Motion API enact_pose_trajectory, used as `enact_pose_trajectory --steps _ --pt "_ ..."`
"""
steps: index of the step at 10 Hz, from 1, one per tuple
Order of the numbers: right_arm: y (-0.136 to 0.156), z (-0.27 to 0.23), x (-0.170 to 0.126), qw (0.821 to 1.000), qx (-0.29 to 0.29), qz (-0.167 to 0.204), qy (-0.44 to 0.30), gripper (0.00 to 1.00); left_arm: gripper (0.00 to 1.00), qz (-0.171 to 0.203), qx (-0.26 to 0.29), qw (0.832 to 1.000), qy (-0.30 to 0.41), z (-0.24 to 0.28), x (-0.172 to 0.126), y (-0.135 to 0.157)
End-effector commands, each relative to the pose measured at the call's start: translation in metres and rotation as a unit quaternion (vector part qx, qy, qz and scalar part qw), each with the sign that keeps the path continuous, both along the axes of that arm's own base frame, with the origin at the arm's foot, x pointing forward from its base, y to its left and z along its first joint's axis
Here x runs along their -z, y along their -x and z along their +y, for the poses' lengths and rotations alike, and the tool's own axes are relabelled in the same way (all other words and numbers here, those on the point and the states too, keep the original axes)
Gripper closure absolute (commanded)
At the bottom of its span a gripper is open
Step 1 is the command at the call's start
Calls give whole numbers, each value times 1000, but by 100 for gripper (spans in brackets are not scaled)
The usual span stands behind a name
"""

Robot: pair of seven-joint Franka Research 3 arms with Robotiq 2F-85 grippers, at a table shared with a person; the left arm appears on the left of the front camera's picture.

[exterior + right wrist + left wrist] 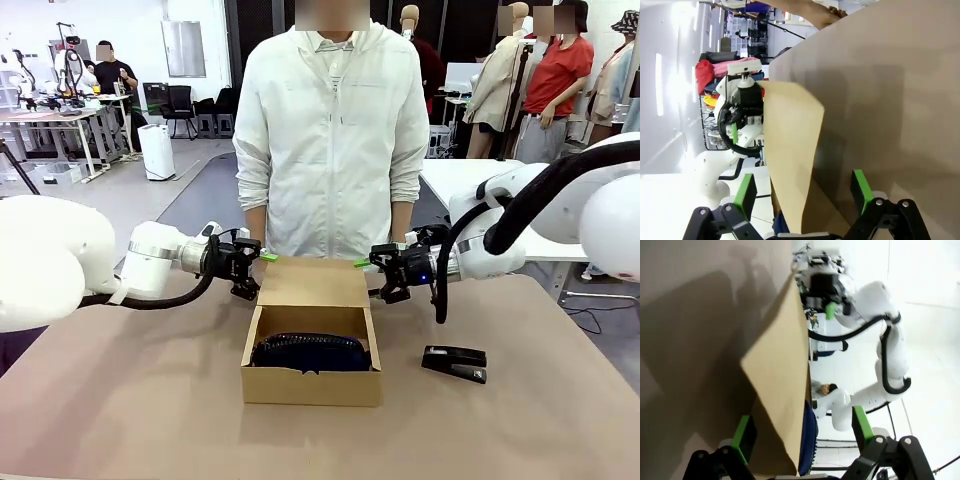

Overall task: Pack the items into the box.
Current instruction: Close the Mailer Box.

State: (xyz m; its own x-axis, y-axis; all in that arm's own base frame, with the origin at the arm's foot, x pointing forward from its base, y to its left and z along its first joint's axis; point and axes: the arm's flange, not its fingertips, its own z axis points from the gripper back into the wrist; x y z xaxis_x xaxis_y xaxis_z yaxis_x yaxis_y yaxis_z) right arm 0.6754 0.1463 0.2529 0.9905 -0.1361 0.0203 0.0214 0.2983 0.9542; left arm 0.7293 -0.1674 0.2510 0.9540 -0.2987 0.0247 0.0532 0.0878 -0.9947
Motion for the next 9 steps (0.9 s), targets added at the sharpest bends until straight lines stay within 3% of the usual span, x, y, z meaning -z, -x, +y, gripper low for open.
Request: enact_pose_trajectory --steps 1,3,4,6,7,9 --pt "-16 9 -5 1000 8 10 -7 0 0 -19 41 999 21 6 -3 -8" --pt "-15 8 -4 1000 -6 11 -15 0 0 -16 65 998 20 5 -4 -6" --pt "-13 8 -5 999 -23 11 -20 4 10 -13 70 997 9 2 -4 -6" --pt "-8 7 -5 999 -41 9 -28 41 48 -15 81 997 7 -1 -8 -5" --pt "-6 6 -7 998 -52 8 -36 41 68 -20 74 997 -1 -1 -10 -5" --pt "2 4 -12 998 -51 -2 -38 41 68 -24 61 998 -4 0 -16 -3"
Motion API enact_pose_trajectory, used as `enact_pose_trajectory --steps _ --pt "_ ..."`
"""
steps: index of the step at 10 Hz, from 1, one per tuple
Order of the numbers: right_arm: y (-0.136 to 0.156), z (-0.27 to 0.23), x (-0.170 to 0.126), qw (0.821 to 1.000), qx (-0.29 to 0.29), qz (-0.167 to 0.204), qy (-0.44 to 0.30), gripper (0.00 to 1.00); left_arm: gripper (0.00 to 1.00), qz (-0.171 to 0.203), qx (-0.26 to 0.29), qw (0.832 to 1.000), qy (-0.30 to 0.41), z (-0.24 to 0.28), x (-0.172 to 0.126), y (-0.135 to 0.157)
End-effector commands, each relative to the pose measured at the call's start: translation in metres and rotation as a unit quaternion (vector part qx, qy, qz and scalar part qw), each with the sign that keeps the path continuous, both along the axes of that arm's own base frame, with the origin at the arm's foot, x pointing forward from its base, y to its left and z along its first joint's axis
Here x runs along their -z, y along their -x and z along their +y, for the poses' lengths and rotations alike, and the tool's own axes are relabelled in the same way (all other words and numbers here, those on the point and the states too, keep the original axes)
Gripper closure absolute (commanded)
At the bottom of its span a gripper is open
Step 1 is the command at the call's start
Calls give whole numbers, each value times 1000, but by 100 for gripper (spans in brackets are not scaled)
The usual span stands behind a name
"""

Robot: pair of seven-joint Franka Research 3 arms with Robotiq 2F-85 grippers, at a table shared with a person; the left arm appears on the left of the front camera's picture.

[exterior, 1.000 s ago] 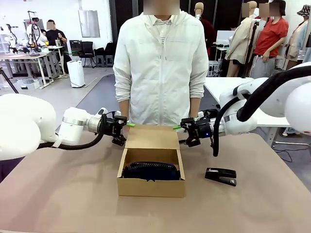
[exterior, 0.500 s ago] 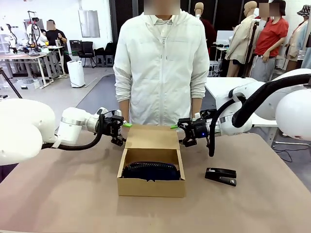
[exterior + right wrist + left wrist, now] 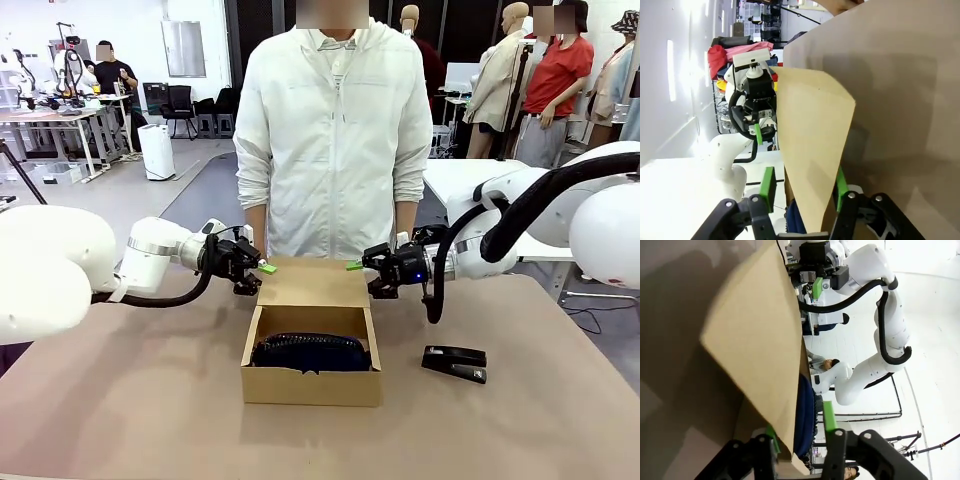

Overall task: Pack the items into the box.
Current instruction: Close the Mailer Box.

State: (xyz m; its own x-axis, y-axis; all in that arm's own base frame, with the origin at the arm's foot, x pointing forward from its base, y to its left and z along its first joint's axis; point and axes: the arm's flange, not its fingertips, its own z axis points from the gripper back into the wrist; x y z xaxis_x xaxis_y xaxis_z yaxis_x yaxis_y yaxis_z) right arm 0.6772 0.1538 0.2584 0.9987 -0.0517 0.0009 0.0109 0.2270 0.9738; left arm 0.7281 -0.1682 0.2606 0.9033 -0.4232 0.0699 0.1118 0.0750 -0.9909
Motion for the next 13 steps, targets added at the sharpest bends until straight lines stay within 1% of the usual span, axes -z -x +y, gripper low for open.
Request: enact_pose_trajectory --steps 1,2,3,5,7,8,9,10,11,12,13 --pt "10 -5 -10 1000 -14 -20 -5 41 68 -7 -3 1000 -1 1 -11 -2" --pt "16 -5 -13 999 -18 -33 -4 41 68 -17 -2 1000 -4 0 -17 1" --pt "24 -6 -19 998 -23 -49 -14 41 68 -37 3 999 -5 0 -26 7" --pt "47 -5 -42 993 -52 -106 -18 41 68 -71 10 997 -8 -2 -42 20" --pt "59 1 -50 987 -76 -145 -6 41 68 -119 -2 992 -34 -3 -57 32" --pt "62 2 -52 983 -79 -163 -7 41 68 -142 -4 989 -37 -3 -65 39" --pt "69 6 -55 978 -76 -196 2 41 68 -160 -1 986 -40 -1 -70 46" --pt "70 10 -57 976 -68 -205 4 41 68 -156 -7 987 -35 1 -73 45" --pt "65 10 -57 977 -46 -209 20 41 68 -132 2 991 -32 -5 -69 4" --pt "59 6 -58 981 -78 -178 -5 41 68 -132 2 991 -32 -5 -69 4" --pt "59 6 -58 981 -78 -178 -5 41 68 -132 2 991 -32 -5 -69 4"
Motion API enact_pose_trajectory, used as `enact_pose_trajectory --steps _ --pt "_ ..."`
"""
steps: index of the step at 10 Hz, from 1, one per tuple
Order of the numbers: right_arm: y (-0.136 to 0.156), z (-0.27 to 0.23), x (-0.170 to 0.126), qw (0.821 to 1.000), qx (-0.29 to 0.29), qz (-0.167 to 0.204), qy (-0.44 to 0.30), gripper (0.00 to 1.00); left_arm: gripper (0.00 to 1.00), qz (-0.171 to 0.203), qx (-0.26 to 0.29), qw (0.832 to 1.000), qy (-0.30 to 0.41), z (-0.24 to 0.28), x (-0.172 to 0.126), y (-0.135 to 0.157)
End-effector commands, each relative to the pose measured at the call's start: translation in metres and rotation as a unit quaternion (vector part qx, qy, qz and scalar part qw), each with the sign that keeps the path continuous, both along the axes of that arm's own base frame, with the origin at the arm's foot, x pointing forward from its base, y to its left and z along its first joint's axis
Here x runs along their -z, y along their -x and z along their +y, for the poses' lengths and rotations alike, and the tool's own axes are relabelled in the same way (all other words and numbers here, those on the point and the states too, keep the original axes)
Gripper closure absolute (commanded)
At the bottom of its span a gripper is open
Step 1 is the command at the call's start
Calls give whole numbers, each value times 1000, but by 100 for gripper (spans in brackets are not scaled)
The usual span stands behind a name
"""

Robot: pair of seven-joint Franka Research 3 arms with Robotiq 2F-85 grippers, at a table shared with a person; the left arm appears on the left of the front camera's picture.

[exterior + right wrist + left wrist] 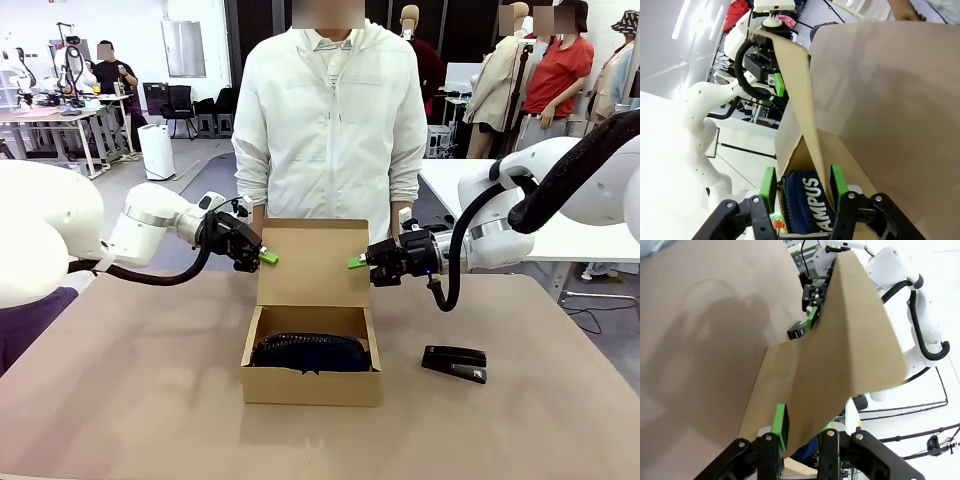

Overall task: Pack the items into the box.
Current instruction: Close the Mailer Box.

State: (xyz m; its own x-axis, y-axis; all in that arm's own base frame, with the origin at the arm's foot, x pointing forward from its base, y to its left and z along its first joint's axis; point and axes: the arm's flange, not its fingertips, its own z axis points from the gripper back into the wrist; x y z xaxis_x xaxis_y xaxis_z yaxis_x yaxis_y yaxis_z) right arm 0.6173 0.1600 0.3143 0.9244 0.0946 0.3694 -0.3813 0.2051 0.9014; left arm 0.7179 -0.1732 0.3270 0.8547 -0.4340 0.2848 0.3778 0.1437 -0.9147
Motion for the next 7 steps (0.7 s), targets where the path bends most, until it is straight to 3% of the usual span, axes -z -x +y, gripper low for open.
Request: enact_pose_trajectory --steps 1,5,6,7 --pt "-1 0 -2 1000 -6 10 -6 41 68 7 3 1000 3 0 -3 -6" --pt "1 0 1 1000 -4 3 -4 41 68 1 0 1000 1 0 3 -2" --pt "6 2 2 999 -30 -36 1 41 68 -81 -30 996 19 0 -3 6" --pt "12 2 3 996 -42 -77 -15 41 68 -141 -20 989 37 -2 -9 27"
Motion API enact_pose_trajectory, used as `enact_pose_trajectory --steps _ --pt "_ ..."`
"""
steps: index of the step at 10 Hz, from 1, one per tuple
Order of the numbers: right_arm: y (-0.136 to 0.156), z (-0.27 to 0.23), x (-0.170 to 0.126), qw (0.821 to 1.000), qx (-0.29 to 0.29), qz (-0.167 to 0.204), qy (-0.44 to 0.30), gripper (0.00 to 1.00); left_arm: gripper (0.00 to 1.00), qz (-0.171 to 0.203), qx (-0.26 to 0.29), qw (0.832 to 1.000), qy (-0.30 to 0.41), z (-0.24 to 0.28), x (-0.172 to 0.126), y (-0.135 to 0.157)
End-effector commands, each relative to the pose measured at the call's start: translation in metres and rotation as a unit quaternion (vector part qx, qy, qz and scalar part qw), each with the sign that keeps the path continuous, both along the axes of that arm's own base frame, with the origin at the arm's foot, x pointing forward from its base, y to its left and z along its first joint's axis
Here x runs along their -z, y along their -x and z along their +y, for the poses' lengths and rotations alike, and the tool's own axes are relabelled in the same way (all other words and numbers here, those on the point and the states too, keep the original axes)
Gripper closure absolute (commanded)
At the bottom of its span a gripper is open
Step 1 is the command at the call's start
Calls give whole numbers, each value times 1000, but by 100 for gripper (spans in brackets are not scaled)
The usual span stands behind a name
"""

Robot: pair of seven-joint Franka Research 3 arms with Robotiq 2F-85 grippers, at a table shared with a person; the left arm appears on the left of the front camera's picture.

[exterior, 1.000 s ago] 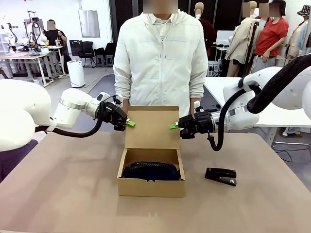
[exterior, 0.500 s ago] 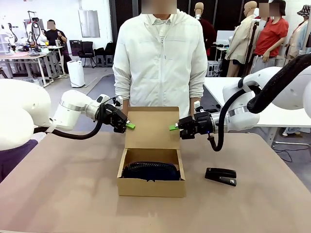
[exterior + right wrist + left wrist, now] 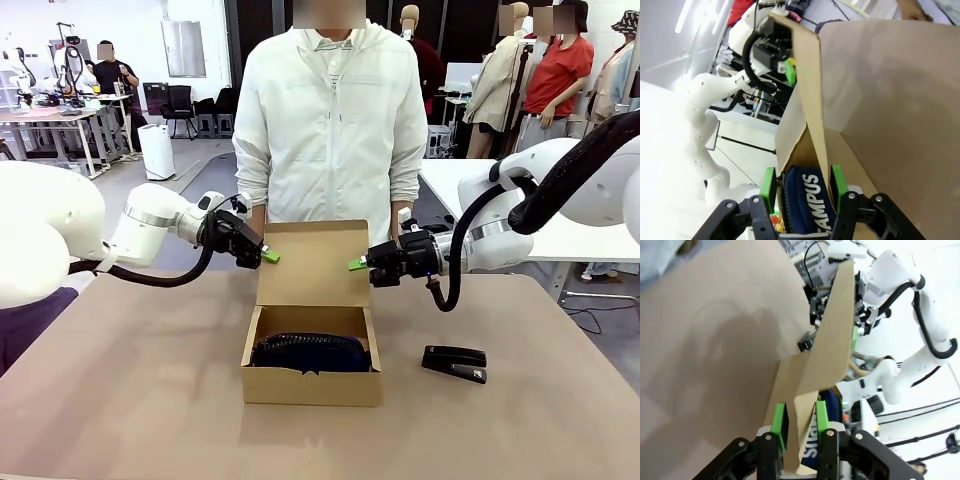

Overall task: Pack the items into the box.
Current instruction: Close the Mailer Box.

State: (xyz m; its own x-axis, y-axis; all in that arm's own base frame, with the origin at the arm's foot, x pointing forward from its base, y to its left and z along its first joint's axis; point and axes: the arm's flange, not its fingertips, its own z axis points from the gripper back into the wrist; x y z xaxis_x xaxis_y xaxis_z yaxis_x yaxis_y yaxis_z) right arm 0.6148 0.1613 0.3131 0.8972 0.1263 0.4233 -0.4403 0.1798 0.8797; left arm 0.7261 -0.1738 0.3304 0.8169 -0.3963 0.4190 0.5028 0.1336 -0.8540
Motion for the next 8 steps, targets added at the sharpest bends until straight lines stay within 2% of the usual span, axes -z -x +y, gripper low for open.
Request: enact_pose_trajectory --steps 1,3,6,7,8 --pt "15 -2 2 995 -22 -88 -29 41 68 -113 -5 993 43 0 -9 58" --pt "22 -5 2 989 -27 -141 -47 41 68 -173 -16 982 78 12 -8 89" --pt "26 -1 3 978 -22 -200 -54 41 68 -213 7 966 149 26 2 117" --pt "30 -1 1 972 -25 -225 -57 41 68 -245 12 952 181 29 5 124" --pt "38 1 1 965 -32 -254 -63 41 68 -297 14 934 200 30 8 131"
